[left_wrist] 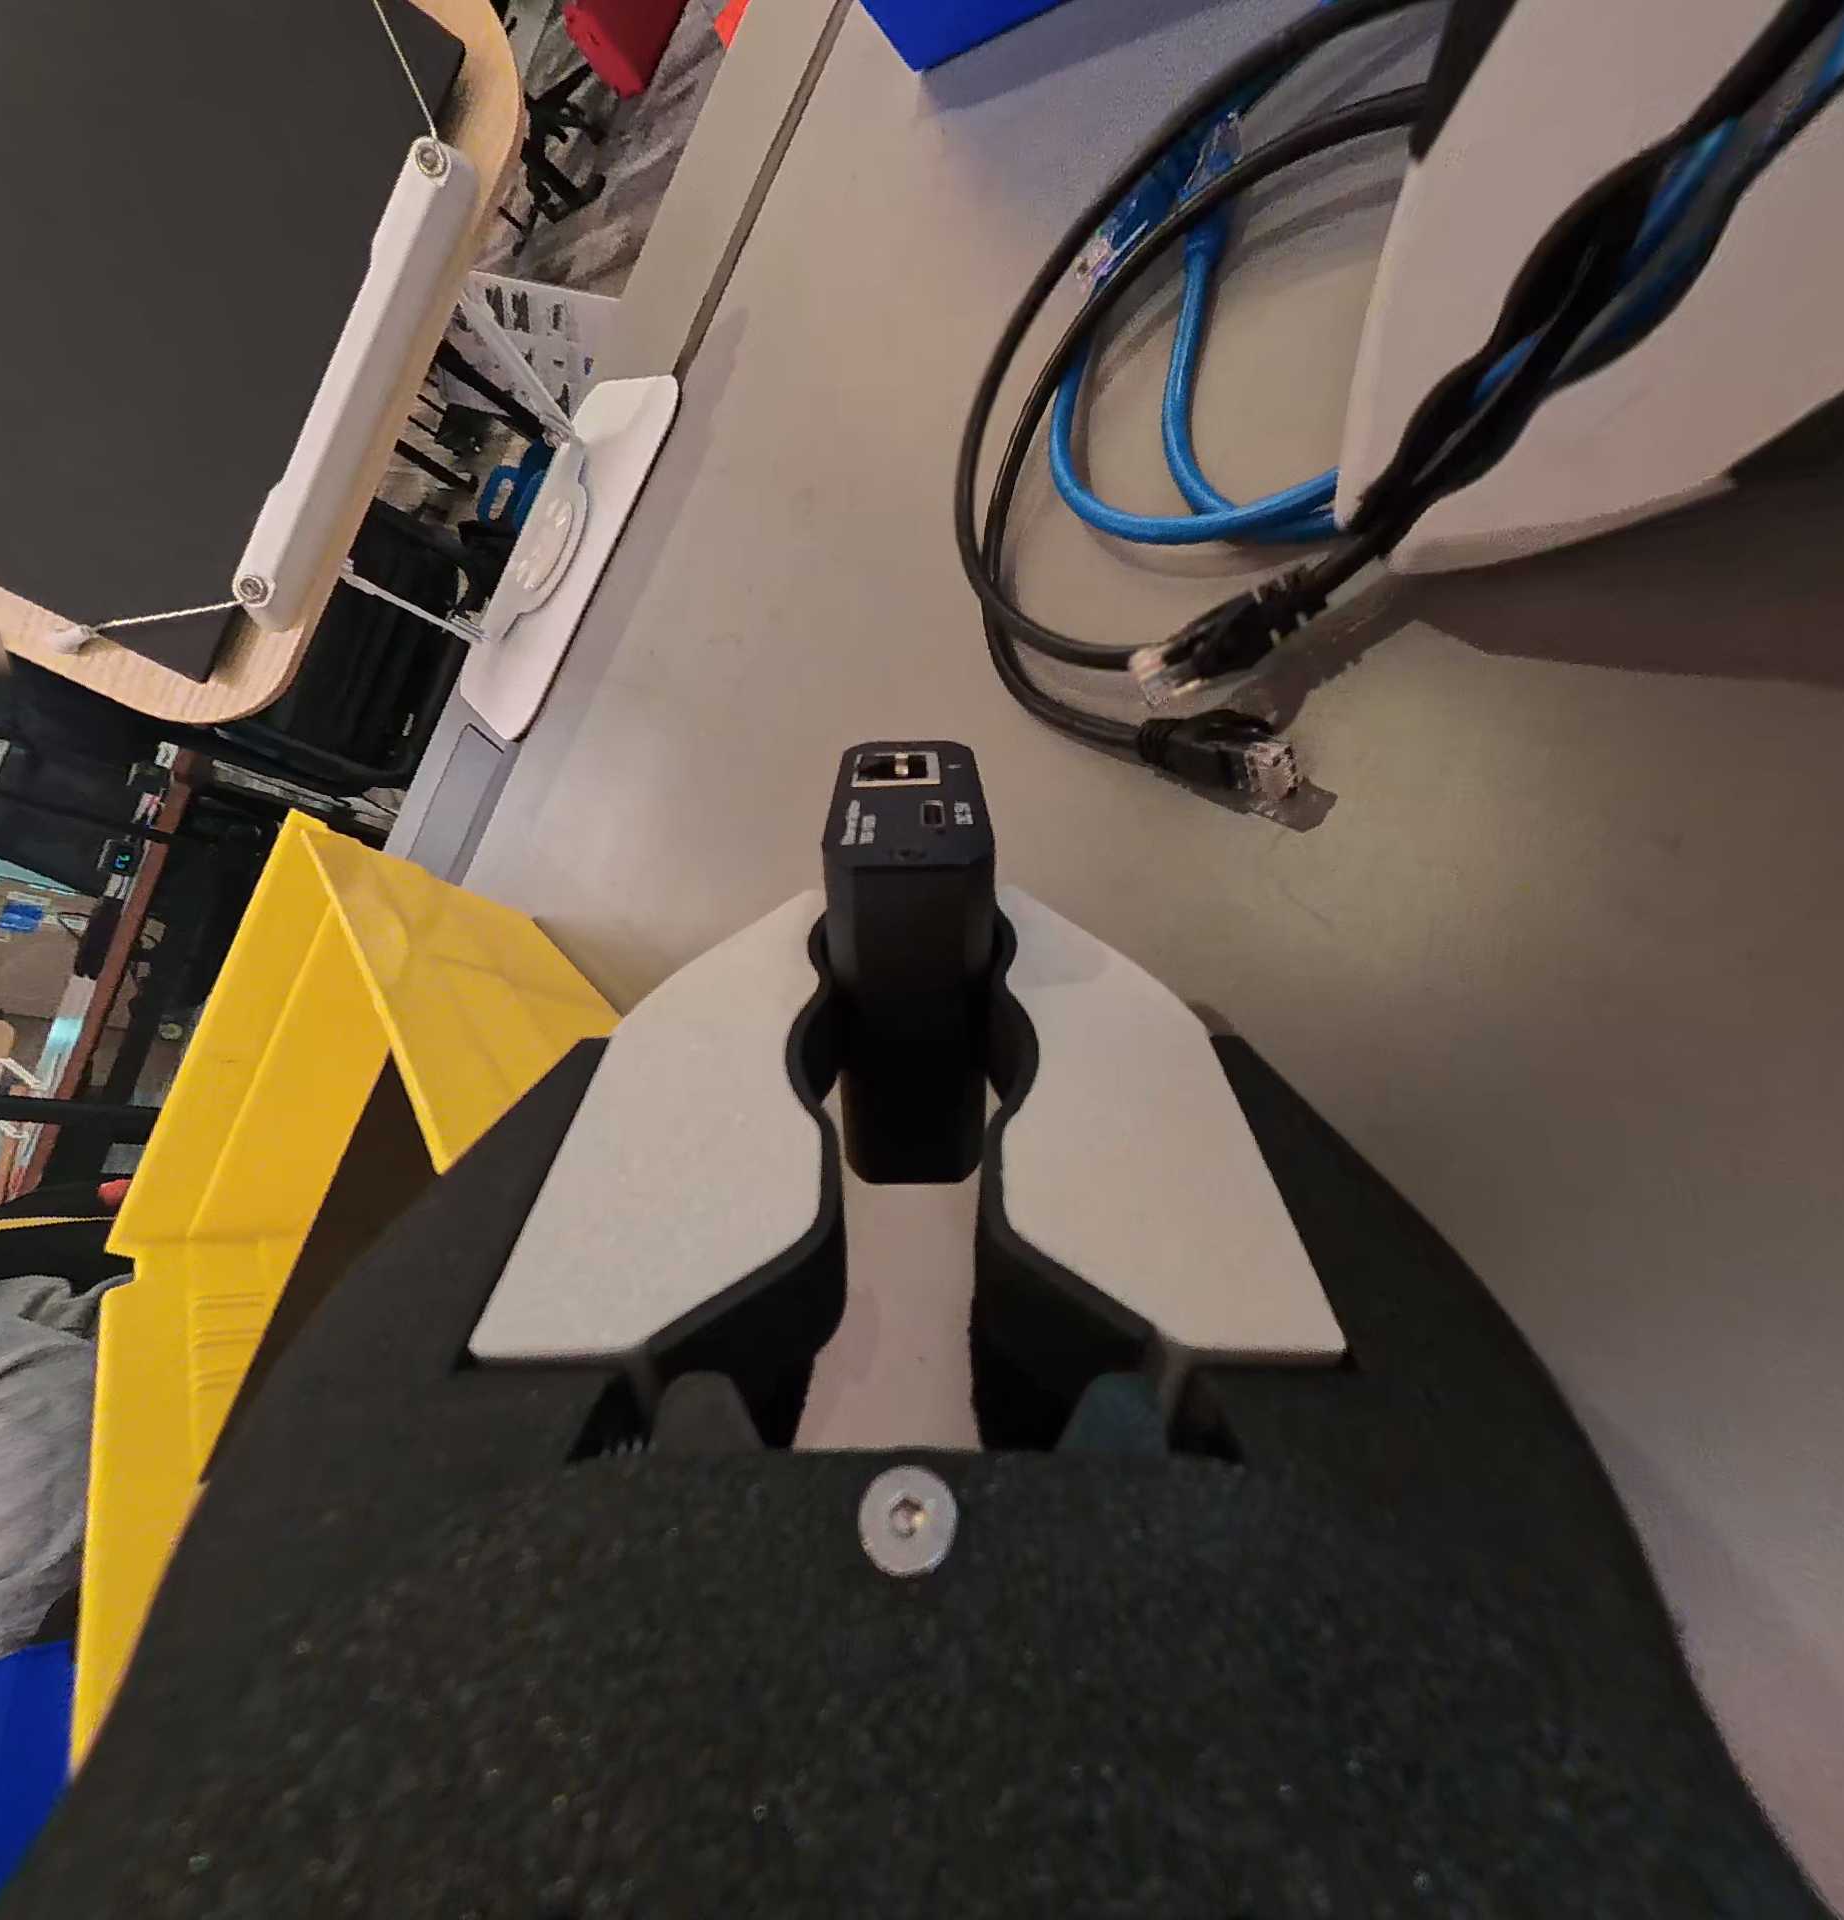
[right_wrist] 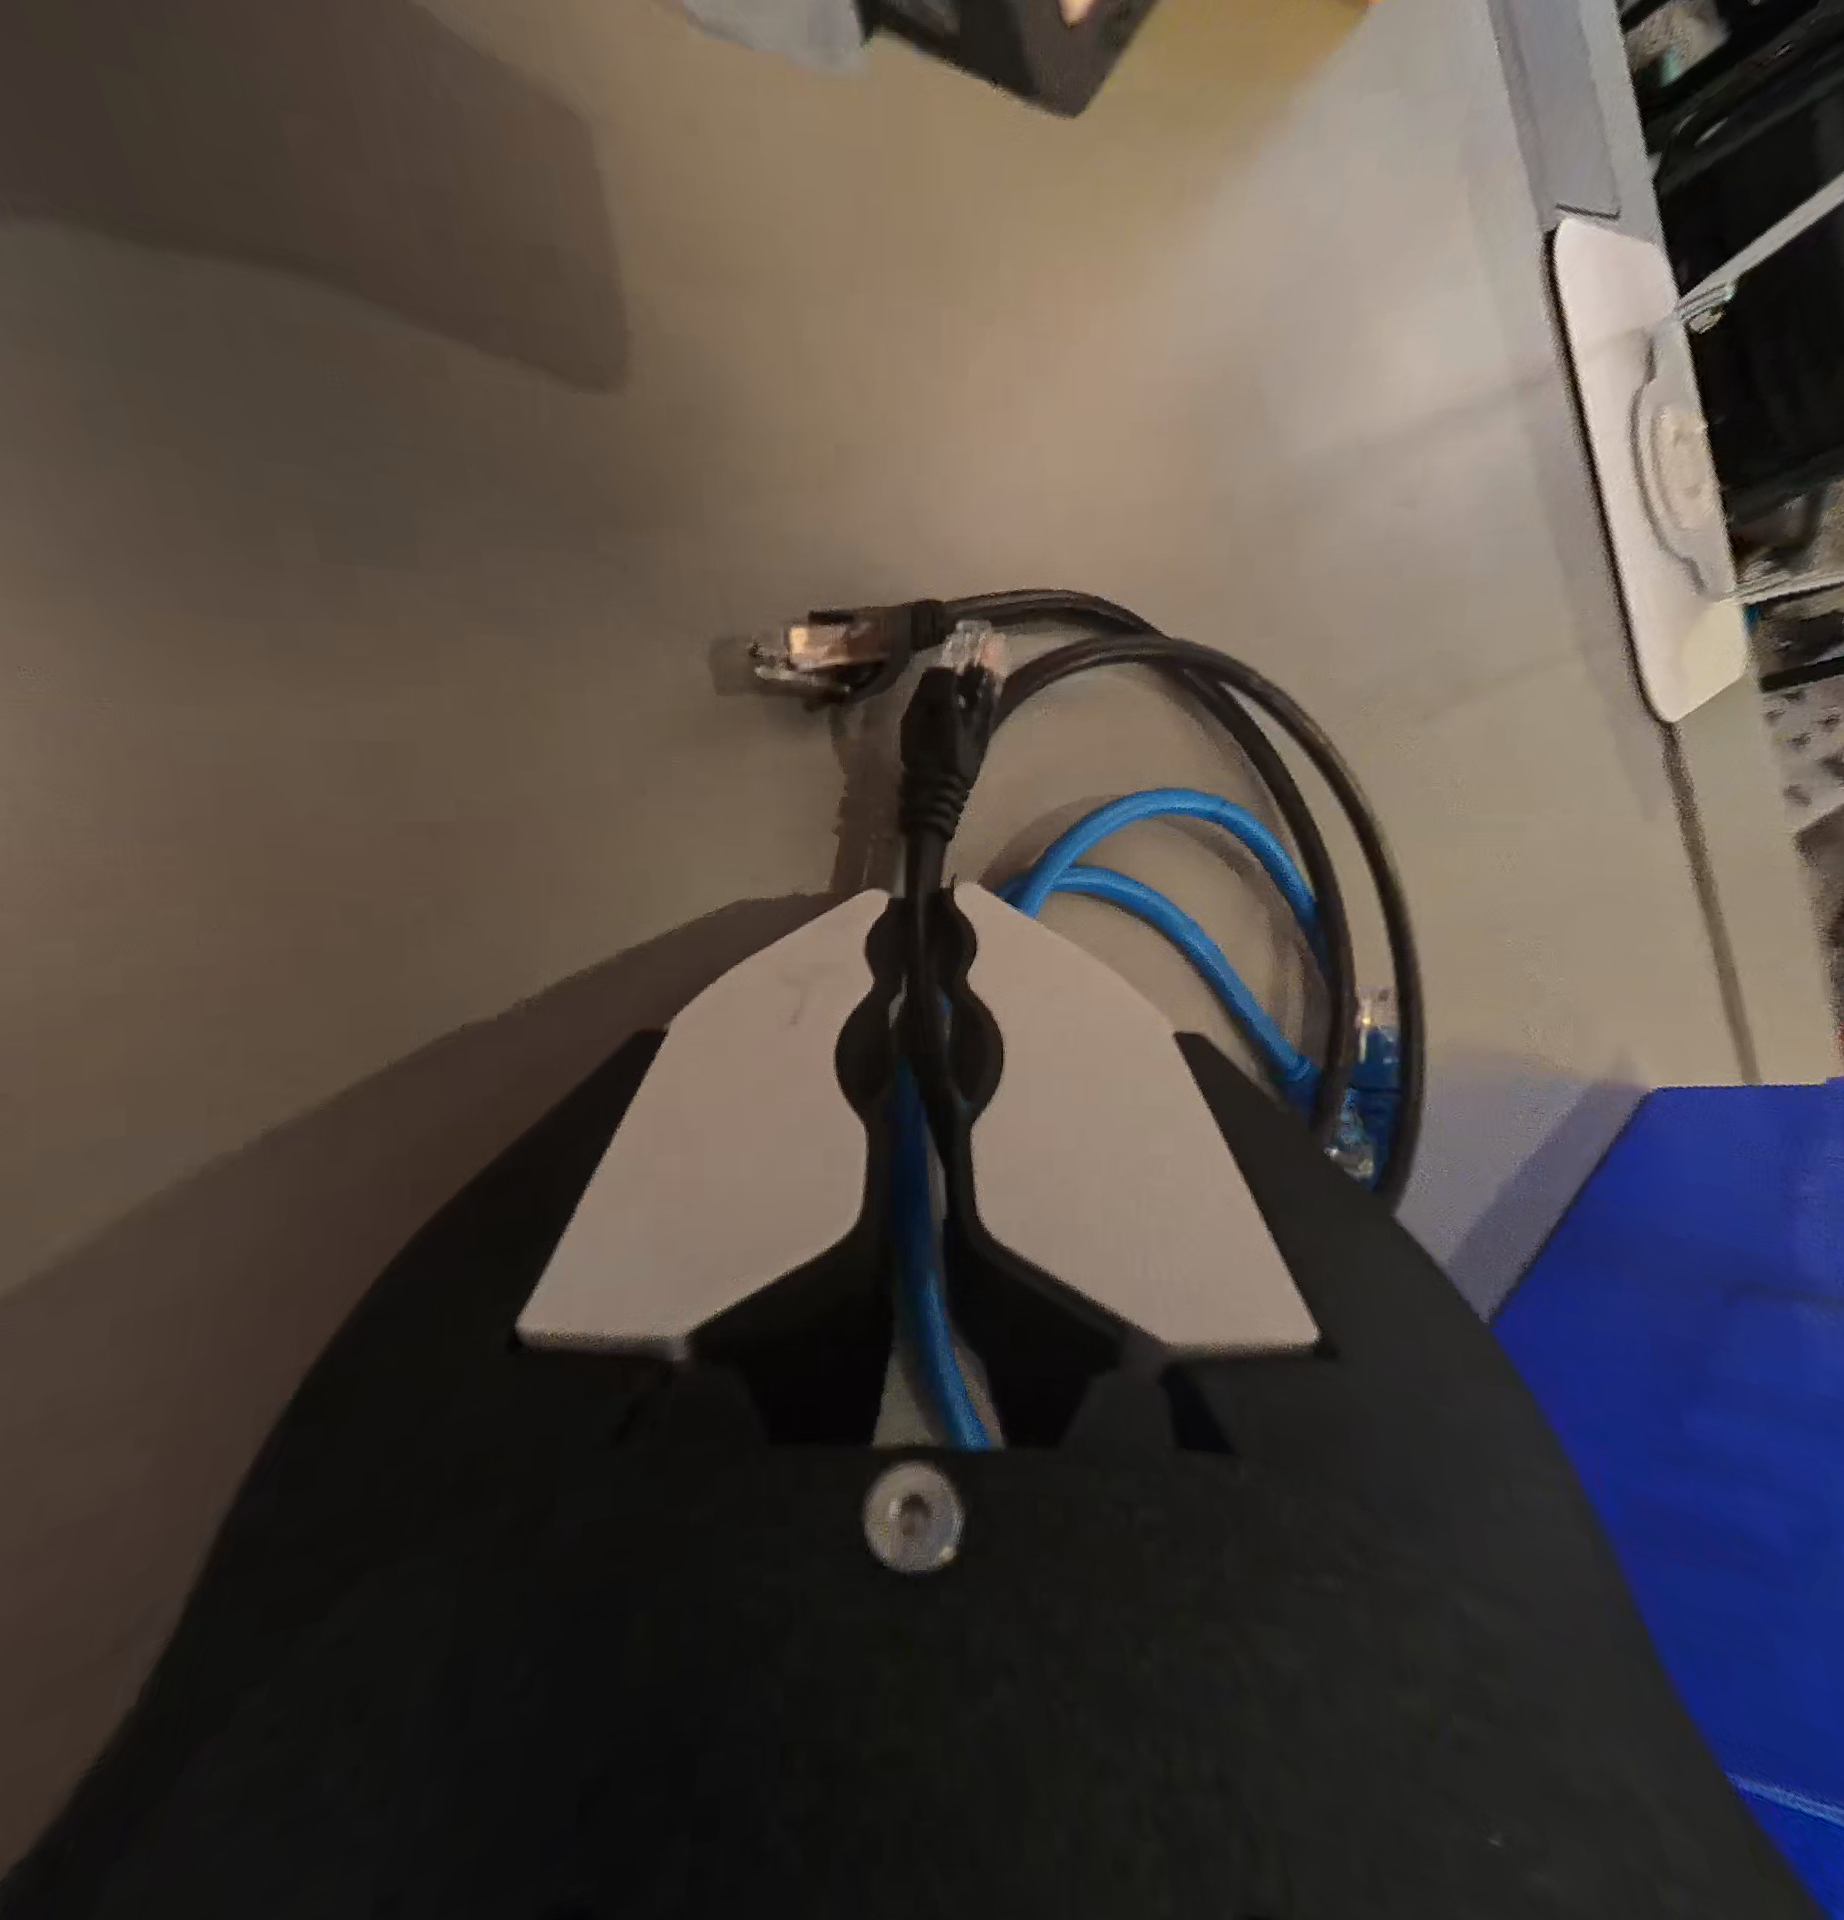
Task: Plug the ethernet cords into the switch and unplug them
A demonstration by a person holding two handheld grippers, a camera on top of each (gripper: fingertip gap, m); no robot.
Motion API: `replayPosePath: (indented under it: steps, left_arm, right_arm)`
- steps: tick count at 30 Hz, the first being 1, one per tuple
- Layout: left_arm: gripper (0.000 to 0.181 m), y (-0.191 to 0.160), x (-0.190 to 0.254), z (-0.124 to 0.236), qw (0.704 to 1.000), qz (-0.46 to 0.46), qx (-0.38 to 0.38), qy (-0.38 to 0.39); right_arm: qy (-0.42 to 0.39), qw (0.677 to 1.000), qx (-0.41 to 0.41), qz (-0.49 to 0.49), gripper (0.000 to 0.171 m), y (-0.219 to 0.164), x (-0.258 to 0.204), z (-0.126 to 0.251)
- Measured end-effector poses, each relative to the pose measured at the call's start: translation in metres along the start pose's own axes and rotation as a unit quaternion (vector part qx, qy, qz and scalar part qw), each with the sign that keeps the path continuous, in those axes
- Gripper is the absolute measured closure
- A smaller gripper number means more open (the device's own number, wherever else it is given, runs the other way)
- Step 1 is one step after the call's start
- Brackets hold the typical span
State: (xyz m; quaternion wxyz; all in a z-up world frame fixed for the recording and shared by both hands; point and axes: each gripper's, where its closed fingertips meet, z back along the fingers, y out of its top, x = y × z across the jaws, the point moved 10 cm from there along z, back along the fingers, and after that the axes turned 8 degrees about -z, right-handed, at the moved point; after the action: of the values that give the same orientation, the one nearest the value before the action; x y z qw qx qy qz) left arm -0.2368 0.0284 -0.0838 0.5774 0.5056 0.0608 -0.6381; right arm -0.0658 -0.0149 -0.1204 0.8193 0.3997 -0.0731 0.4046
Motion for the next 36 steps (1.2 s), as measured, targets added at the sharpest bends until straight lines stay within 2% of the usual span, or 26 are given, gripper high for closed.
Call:
replayPosePath:
  steps: [3, 5, 10, 13, 15, 18, 22, 31, 36]
  left_arm:
    - [0.158, 0.000, 0.000, 0.001, 1.000, -0.006, 0.002, 0.004]
    - [0.158, 0.000, 0.000, 0.001, 1.000, -0.011, 0.004, 0.010]
    - [0.158, 0.005, 0.003, 0.003, 0.999, -0.036, 0.019, 0.025]
    - [0.158, 0.010, 0.006, 0.006, 0.998, -0.052, 0.034, 0.031]
    - [0.158, 0.013, 0.008, 0.008, 0.995, -0.069, 0.051, 0.042]
    - [0.158, 0.016, 0.013, 0.011, 0.987, -0.128, 0.060, 0.075]
    - [0.158, 0.021, 0.023, 0.009, 0.972, -0.206, 0.051, 0.101]
    - [0.158, 0.026, 0.023, 0.008, 0.968, -0.219, 0.052, 0.111]
    - [0.158, 0.033, 0.023, 0.007, 0.949, -0.277, 0.059, 0.139]
  right_arm:
    - [0.057, 0.996, 0.010, -0.068, 0.165, 0.006, 0.014, 0.011]
    - [0.153, 0.973, 0.017, -0.170, 0.166, 0.010, 0.028, 0.020]
    - [0.344, 0.865, 0.017, -0.365, 0.166, 0.015, 0.065, 0.035]
    - [0.442, 0.803, -0.008, -0.399, 0.166, 0.018, 0.075, 0.036]
    - [0.477, 0.784, -0.032, -0.396, 0.166, 0.020, 0.077, 0.034]
    - [0.507, 0.772, -0.053, -0.380, 0.166, 0.026, 0.080, 0.033]
    - [0.520, 0.778, -0.072, -0.346, 0.165, 0.032, 0.085, 0.035]
    - [0.544, 0.771, -0.083, -0.321, 0.166, 0.032, 0.085, 0.032]
    - [0.536, 0.776, -0.089, -0.322, 0.166, 0.026, 0.090, 0.035]
